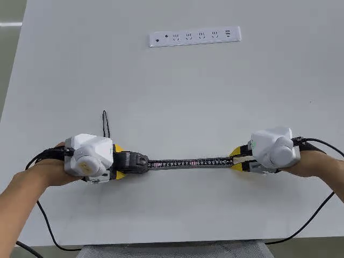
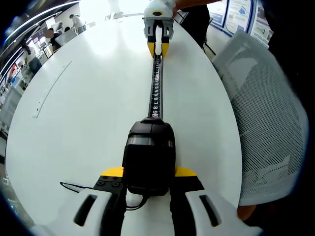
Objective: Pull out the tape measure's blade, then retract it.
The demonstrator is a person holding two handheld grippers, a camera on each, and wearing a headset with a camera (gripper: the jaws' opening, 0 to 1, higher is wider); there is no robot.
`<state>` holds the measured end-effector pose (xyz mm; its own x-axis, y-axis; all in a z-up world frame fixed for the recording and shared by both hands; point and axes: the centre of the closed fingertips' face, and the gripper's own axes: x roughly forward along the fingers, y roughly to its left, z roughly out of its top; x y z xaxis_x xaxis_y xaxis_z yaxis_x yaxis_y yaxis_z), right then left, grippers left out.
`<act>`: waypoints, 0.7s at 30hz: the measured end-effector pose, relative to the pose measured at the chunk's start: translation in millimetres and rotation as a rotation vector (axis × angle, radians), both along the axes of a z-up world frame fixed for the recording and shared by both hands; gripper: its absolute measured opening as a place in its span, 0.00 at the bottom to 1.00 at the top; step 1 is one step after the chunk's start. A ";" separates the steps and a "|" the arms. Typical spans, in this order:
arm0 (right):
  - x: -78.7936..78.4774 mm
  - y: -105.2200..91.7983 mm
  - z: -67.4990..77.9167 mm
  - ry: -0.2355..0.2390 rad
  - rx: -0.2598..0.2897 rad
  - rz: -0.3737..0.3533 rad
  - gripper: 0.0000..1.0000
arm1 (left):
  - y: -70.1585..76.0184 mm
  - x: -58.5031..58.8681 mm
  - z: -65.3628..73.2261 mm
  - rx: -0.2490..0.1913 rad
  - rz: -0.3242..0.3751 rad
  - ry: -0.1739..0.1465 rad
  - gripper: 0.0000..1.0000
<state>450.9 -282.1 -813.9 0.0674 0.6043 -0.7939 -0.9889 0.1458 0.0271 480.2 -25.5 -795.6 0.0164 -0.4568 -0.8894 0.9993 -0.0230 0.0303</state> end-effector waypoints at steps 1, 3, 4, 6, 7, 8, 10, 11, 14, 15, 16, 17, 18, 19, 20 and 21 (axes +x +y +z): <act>0.0 0.1 -0.3 -0.001 -0.001 0.006 0.12 | 0.1 -0.1 -0.1 0.000 -0.001 0.002 0.30; 0.0 0.1 -0.6 -0.006 -0.002 0.013 0.12 | 0.0 -0.3 -0.2 -0.002 0.000 0.005 0.30; 0.6 -0.1 -0.4 -0.010 -0.003 0.012 0.13 | 0.2 -0.2 -0.5 -0.003 0.001 0.005 0.30; -0.3 0.2 0.3 -0.019 -0.007 0.017 0.13 | 0.3 -0.3 -0.6 -0.002 0.003 0.006 0.30; -0.6 0.1 -0.3 -0.019 -0.008 0.016 0.13 | 0.4 -0.4 -0.6 0.000 0.002 0.005 0.30; -1.2 -0.1 -0.4 -0.020 -0.011 0.016 0.14 | 0.4 -0.4 -0.7 0.000 0.000 0.004 0.30; -3.1 -1.4 -0.9 -0.021 -0.016 0.013 0.18 | 0.5 -0.6 -0.7 0.001 0.000 0.005 0.30; -3.4 -1.9 -1.6 -0.016 -0.023 0.007 0.21 | 0.3 -0.4 -0.5 0.001 0.003 0.007 0.30; -2.8 -1.0 -0.8 -0.026 -0.022 -0.001 0.22 | -0.1 -0.7 -0.6 -0.003 0.005 0.010 0.30; -2.4 -0.8 -1.2 -0.026 -0.023 -0.004 0.23 | -0.2 -0.6 -0.6 -0.002 0.002 0.009 0.30; -1.7 -0.9 -0.8 -0.028 -0.024 -0.011 0.24 | -0.3 -0.5 -0.7 -0.002 0.002 0.008 0.30; -1.1 -1.1 -1.4 -0.029 -0.023 -0.014 0.24 | -0.4 -0.3 -0.7 -0.003 0.001 0.008 0.31; -1.3 -1.1 -1.6 -0.028 -0.022 -0.015 0.24 | -0.5 -0.3 -0.9 -0.003 0.001 0.008 0.31; -1.2 -0.7 -1.0 -0.028 -0.023 -0.018 0.25 | -0.3 -0.2 -1.3 -0.001 -0.006 0.004 0.31; -0.9 -0.5 -0.5 -0.028 -0.022 -0.024 0.26 | 0.1 -0.1 -1.7 0.002 -0.011 -0.001 0.31; -0.5 -0.7 -1.2 -0.028 -0.023 -0.029 0.27 | 0.3 0.0 -2.6 0.005 -0.012 -0.005 0.31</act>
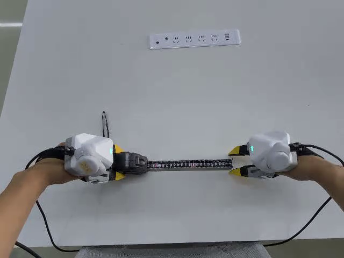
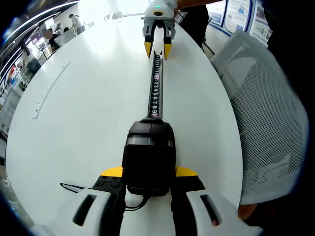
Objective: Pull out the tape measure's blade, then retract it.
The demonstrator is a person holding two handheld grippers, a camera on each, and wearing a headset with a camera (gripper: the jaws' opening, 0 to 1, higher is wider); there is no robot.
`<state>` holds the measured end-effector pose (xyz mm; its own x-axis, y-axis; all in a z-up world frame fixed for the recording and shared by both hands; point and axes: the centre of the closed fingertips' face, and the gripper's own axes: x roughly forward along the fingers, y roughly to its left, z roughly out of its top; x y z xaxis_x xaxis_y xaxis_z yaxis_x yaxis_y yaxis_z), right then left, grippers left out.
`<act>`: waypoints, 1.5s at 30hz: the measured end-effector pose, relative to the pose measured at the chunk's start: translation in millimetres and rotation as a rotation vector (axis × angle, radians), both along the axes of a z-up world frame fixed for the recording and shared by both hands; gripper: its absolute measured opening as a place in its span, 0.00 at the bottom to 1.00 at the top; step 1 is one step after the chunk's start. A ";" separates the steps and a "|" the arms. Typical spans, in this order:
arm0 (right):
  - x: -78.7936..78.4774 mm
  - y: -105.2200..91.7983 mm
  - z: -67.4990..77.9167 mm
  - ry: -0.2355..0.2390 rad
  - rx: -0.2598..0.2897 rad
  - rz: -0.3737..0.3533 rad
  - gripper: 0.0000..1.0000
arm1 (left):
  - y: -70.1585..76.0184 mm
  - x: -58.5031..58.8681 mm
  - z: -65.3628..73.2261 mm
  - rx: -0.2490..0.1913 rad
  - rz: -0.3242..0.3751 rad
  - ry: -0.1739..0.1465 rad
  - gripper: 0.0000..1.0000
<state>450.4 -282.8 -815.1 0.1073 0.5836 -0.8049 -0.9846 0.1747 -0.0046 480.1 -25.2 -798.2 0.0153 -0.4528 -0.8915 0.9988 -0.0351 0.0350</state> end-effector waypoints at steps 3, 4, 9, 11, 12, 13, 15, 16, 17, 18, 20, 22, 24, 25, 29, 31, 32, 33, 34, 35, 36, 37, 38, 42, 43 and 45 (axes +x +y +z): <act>-1.6 0.0 0.9 0.006 0.000 -0.012 0.28 | -1.2 -1.7 0.0 -0.012 0.019 0.009 0.34; -1.8 -0.4 0.4 0.007 0.000 -0.018 0.29 | -1.8 -2.3 0.5 -0.020 0.034 0.019 0.35; -4.0 -2.2 7.5 0.014 0.014 -0.066 0.30 | 1.6 -2.4 4.9 -0.033 0.059 0.010 0.36; -3.9 -3.4 10.3 0.015 0.021 -0.098 0.31 | 4.6 -2.0 7.2 -0.042 0.078 0.004 0.37; -4.3 -3.2 12.6 0.018 0.029 -0.112 0.31 | 5.5 -1.5 8.9 -0.052 0.097 0.005 0.38; -5.3 -3.1 15.7 0.028 0.042 -0.137 0.32 | 6.8 -1.5 11.9 -0.063 0.120 0.006 0.39; -6.2 -3.6 21.9 0.025 0.049 -0.164 0.34 | 8.3 -2.1 17.4 -0.087 0.153 0.007 0.39; -6.4 -3.7 23.0 0.026 0.053 -0.178 0.35 | 9.4 -2.9 19.1 -0.093 0.167 0.010 0.41; -7.0 -4.0 24.6 0.028 0.055 -0.190 0.35 | 10.4 -4.1 20.9 -0.097 0.179 0.013 0.42; -7.7 -4.2 26.8 0.027 0.061 -0.206 0.36 | 11.2 -5.9 23.4 -0.108 0.202 0.016 0.43; -8.0 -5.5 31.1 0.021 0.066 -0.245 0.38 | 12.5 -9.9 27.0 -0.124 0.230 0.021 0.47; -10.7 -6.2 35.1 0.020 0.074 -0.276 0.41 | 14.1 -12.6 29.9 -0.145 0.265 0.018 0.49; -13.9 -7.3 37.6 0.019 0.070 -0.296 0.45 | 14.8 -16.5 33.6 -0.159 0.286 0.018 0.49; -16.2 -8.0 39.7 0.017 0.067 -0.308 0.47 | 16.4 -18.4 35.4 -0.166 0.304 0.015 0.50; -24.2 -7.7 47.9 0.013 0.078 -0.357 0.51 | 16.0 -24.1 45.9 -0.230 0.385 0.018 0.51; -30.8 -7.5 51.3 0.012 0.079 -0.377 0.53 | 18.1 -27.0 49.9 -0.245 0.423 0.008 0.54; -32.7 -7.8 52.4 0.010 0.077 -0.387 0.54 | 19.5 -28.3 51.2 -0.245 0.432 0.001 0.55; -34.6 -9.4 54.2 0.002 0.070 -0.411 0.54 | 21.3 -28.4 54.8 -0.259 0.466 -0.015 0.56; -36.5 -9.6 55.5 -0.002 0.068 -0.420 0.56 | 21.8 -28.6 57.4 -0.273 0.489 -0.021 0.56; -39.0 -9.1 58.3 -0.007 0.076 -0.436 0.57 | 23.0 -30.0 60.2 -0.293 0.521 -0.019 0.57; -40.4 -9.4 59.2 -0.006 0.080 -0.450 0.59 | 23.3 -32.3 62.3 -0.304 0.537 -0.016 0.58; -42.3 -9.8 60.0 -0.002 0.079 -0.470 0.62 | 23.4 -35.2 64.6 -0.307 0.536 -0.021 0.60; -44.9 -8.6 62.8 -0.002 0.083 -0.483 0.64 | 23.6 -39.2 67.0 -0.314 0.541 -0.028 0.61; -54.6 -7.7 68.3 -0.002 0.094 -0.525 0.67 | 22.8 -49.6 74.3 -0.342 0.570 -0.046 0.63; -57.5 -7.5 69.4 -0.001 0.095 -0.541 0.68 | 22.5 -53.0 76.9 -0.351 0.594 -0.042 0.63; -61.1 -6.3 72.4 -0.010 0.102 -0.558 0.70 | 22.9 -57.9 78.8 -0.359 0.611 -0.047 0.66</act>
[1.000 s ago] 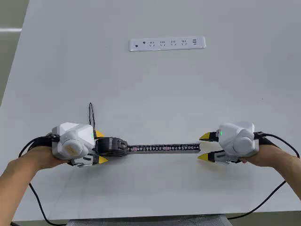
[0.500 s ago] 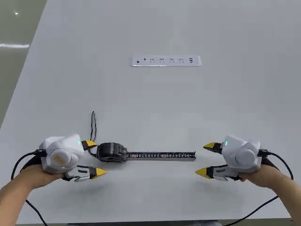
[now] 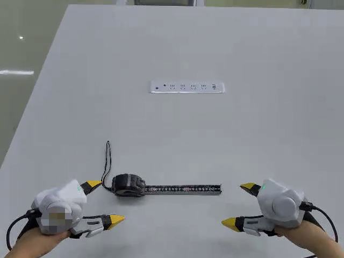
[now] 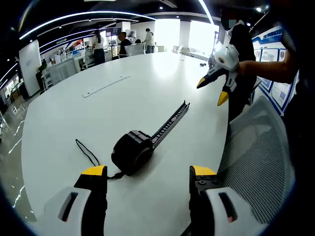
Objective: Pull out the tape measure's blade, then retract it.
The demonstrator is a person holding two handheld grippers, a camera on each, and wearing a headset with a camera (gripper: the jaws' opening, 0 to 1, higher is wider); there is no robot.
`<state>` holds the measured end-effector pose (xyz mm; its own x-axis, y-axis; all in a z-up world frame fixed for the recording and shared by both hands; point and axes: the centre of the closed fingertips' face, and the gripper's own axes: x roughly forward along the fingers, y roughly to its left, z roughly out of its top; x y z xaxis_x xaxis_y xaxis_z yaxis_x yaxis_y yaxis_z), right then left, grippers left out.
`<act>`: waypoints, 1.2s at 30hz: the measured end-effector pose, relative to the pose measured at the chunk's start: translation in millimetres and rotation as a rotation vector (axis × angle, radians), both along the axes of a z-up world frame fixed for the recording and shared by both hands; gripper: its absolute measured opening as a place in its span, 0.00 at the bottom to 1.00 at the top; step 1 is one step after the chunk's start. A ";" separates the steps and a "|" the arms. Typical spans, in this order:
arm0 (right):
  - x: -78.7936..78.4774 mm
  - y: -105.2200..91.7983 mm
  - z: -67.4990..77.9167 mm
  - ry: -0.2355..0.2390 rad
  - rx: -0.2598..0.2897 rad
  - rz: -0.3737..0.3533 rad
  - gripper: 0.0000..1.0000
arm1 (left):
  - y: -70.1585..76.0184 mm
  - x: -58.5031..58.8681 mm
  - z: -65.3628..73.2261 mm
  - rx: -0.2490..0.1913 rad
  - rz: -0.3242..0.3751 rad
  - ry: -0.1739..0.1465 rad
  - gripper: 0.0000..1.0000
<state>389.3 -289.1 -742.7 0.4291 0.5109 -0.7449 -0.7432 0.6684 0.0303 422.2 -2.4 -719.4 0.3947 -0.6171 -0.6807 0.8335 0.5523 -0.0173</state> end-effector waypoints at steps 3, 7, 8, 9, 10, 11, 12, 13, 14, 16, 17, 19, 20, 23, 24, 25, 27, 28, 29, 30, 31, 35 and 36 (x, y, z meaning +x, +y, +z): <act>-2.4 -1.2 4.1 -0.009 0.002 -0.036 0.74 | 1.0 -6.8 1.5 -0.004 0.029 -0.001 0.68; -5.3 0.5 11.7 -0.026 0.016 -0.074 0.78 | 0.4 -10.3 8.4 -0.016 0.074 -0.017 0.74; -6.9 1.8 13.4 -0.029 0.020 -0.079 0.79 | -0.3 -11.4 10.9 -0.015 0.086 -0.023 0.75; -7.4 2.6 15.0 -0.033 0.022 -0.085 0.80 | -0.7 -12.5 12.3 -0.013 0.089 -0.028 0.76; -8.5 3.2 16.4 -0.033 0.024 -0.099 0.81 | -1.0 -13.6 13.9 -0.013 0.097 -0.037 0.77; -9.3 4.1 17.5 -0.035 0.028 -0.104 0.81 | -1.7 -14.5 14.8 -0.016 0.102 -0.038 0.78; -9.8 4.7 18.7 -0.039 0.033 -0.113 0.82 | -2.8 -15.5 16.3 -0.017 0.107 -0.038 0.78; -11.1 4.7 19.4 -0.040 0.038 -0.127 0.84 | -3.9 -17.1 17.3 -0.020 0.116 -0.038 0.80; -11.6 4.4 19.9 -0.042 0.039 -0.137 0.85 | -4.6 -17.9 17.0 -0.024 0.119 -0.039 0.81; -12.5 5.6 20.7 -0.049 0.046 -0.148 0.85 | -6.2 -21.2 15.6 -0.027 0.125 -0.037 0.81; -12.4 5.5 18.7 -0.050 0.049 -0.151 0.85 | -6.0 -22.1 14.5 -0.026 0.130 -0.036 0.81; -12.1 4.8 16.7 -0.051 0.056 -0.172 0.87 | -4.9 -22.9 12.7 -0.034 0.157 -0.031 0.82; -13.7 4.5 16.0 -0.044 0.054 -0.178 0.87 | -4.7 -23.9 12.0 -0.038 0.170 -0.028 0.83; -16.1 4.0 15.8 -0.047 0.052 -0.188 0.88 | -4.6 -27.7 10.5 -0.031 0.179 -0.034 0.86; -16.8 4.4 15.1 -0.048 0.051 -0.187 0.88 | -4.8 -28.8 10.3 -0.028 0.178 -0.036 0.87; -17.4 5.7 15.2 -0.052 0.051 -0.181 0.88 | -5.1 -30.2 9.9 -0.027 0.176 -0.037 0.87; -17.3 5.9 13.9 -0.052 0.052 -0.182 0.89 | -6.0 -32.0 9.0 -0.028 0.173 -0.034 0.87; -18.0 6.1 13.2 -0.048 0.052 -0.181 0.89 | -6.4 -32.7 8.8 -0.027 0.172 -0.031 0.88; -18.4 6.6 13.5 -0.050 0.052 -0.178 0.89 | -6.6 -33.2 8.8 -0.027 0.172 -0.032 0.89; -18.6 6.5 13.6 -0.050 0.052 -0.179 0.89 | -6.1 -33.4 9.2 -0.025 0.175 -0.035 0.90; -19.0 6.5 14.4 -0.052 0.051 -0.181 0.90 | -5.9 -33.4 9.5 -0.027 0.178 -0.035 0.91; -19.0 5.8 16.4 -0.060 0.061 -0.195 0.90 | -5.1 -33.1 11.4 -0.034 0.200 -0.039 0.98; -19.1 6.1 17.1 -0.061 0.064 -0.197 0.90 | -5.4 -33.6 11.6 -0.035 0.198 -0.039 0.98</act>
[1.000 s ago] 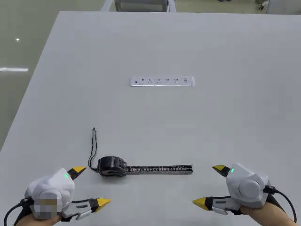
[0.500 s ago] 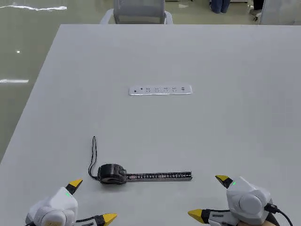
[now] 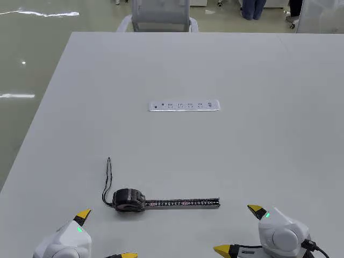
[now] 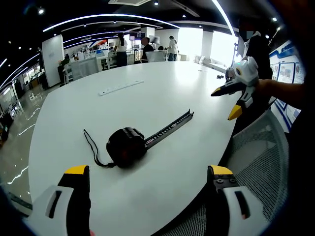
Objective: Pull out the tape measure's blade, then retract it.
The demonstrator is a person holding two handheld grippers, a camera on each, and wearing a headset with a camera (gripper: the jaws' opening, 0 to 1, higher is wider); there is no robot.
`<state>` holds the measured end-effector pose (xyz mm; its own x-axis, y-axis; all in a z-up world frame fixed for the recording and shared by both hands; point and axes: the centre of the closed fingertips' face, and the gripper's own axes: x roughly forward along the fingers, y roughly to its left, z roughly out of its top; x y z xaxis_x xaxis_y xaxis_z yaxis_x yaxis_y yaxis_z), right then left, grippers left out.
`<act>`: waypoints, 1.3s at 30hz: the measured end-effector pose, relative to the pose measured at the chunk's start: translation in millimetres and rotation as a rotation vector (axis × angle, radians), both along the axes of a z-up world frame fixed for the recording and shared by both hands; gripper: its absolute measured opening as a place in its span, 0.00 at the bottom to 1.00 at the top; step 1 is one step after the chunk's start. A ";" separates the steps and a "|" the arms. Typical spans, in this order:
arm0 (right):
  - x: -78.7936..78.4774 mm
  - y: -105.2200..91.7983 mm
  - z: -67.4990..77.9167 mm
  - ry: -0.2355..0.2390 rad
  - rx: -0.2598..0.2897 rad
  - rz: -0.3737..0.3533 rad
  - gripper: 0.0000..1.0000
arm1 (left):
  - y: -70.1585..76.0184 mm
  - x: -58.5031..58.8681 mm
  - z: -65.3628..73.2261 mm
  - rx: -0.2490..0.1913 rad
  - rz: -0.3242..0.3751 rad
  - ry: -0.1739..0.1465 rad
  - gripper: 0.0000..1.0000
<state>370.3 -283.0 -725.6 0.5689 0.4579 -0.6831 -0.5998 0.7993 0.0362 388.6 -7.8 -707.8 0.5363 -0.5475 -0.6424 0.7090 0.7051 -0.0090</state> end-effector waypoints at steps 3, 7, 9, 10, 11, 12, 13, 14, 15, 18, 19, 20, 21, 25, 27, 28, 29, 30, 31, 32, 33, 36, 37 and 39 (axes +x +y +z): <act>-1.5 2.7 0.7 -0.002 0.004 0.002 0.91 | -1.2 -0.9 0.9 0.001 0.002 -0.003 0.99; -3.5 5.0 -0.8 -0.002 0.000 0.004 0.91 | -3.1 -2.0 2.5 -0.008 0.009 -0.005 0.99; -3.5 6.5 1.2 -0.007 0.005 -0.001 0.91 | -4.4 -2.8 3.1 -0.013 0.017 -0.006 0.99; -3.5 6.9 1.7 -0.007 0.007 -0.003 0.91 | -3.6 -2.2 3.2 -0.014 0.022 -0.008 0.99; -3.7 7.2 2.1 -0.008 0.008 -0.004 0.91 | -3.5 -2.1 3.3 -0.016 0.026 -0.009 0.99; -4.0 7.6 2.2 -0.007 0.008 -0.003 0.91 | -3.7 -2.0 3.6 -0.018 0.035 -0.010 0.99; -4.0 7.6 1.9 -0.007 0.008 -0.003 0.91 | -4.0 -2.2 3.8 -0.020 0.039 -0.010 0.99; -4.0 7.6 1.6 -0.007 0.007 -0.004 0.91 | -5.3 -3.2 3.6 -0.021 0.040 -0.008 0.99; -4.1 7.8 1.7 -0.008 0.008 -0.005 0.91 | -6.8 -4.6 3.6 -0.021 0.039 -0.009 0.99; -4.3 8.6 1.0 -0.006 0.016 -0.013 0.91 | -10.6 -3.5 5.9 -0.034 0.067 -0.030 0.99; -4.3 9.4 0.3 -0.007 0.019 -0.013 0.91 | -10.7 -3.6 4.1 -0.040 0.089 -0.015 0.99; -4.3 9.7 -0.5 -0.007 0.021 -0.015 0.91 | -9.5 -2.3 2.9 -0.038 0.110 -0.012 0.99; -4.6 10.3 -1.0 -0.005 0.020 -0.016 0.91 | -9.1 -1.3 2.6 -0.039 0.126 -0.013 0.99; -5.4 12.2 -2.5 -0.008 0.023 -0.019 0.90 | -5.6 5.2 5.0 -0.069 0.236 -0.012 0.99; -5.8 13.4 -3.3 -0.008 0.026 -0.021 0.90 | -3.9 8.1 3.4 -0.049 0.258 -0.021 0.99; -5.9 13.7 -3.9 -0.010 0.025 -0.021 0.89 | -4.3 8.9 2.1 -0.043 0.263 -0.024 0.99; -5.9 14.0 -4.2 -0.015 0.019 -0.019 0.88 | -2.6 10.8 0.7 -0.037 0.288 -0.029 0.99; -5.7 14.1 -4.3 -0.020 0.016 -0.018 0.88 | -2.3 12.0 0.1 -0.036 0.303 -0.031 0.99; -5.0 14.6 -3.8 -0.026 0.015 -0.016 0.87 | -3.6 12.2 -0.8 -0.036 0.302 -0.032 0.99; -3.8 14.7 -3.3 -0.032 0.020 -0.019 0.86 | -1.9 14.3 -2.1 -0.031 0.325 -0.043 0.99; -3.2 14.5 -4.2 -0.032 0.025 -0.023 0.86 | 0.5 16.6 -1.9 -0.023 0.345 -0.062 0.99; -1.9 13.9 -6.6 -0.032 0.021 -0.027 0.85 | -0.3 18.8 -5.4 -0.015 0.366 -0.078 0.99; -1.2 14.2 -6.4 -0.039 0.015 -0.025 0.84 | -2.2 20.0 -6.7 -0.017 0.372 -0.080 0.99; 0.4 14.2 -7.9 -0.046 0.022 -0.027 0.83 | -2.8 23.5 -7.8 -0.018 0.399 -0.092 0.99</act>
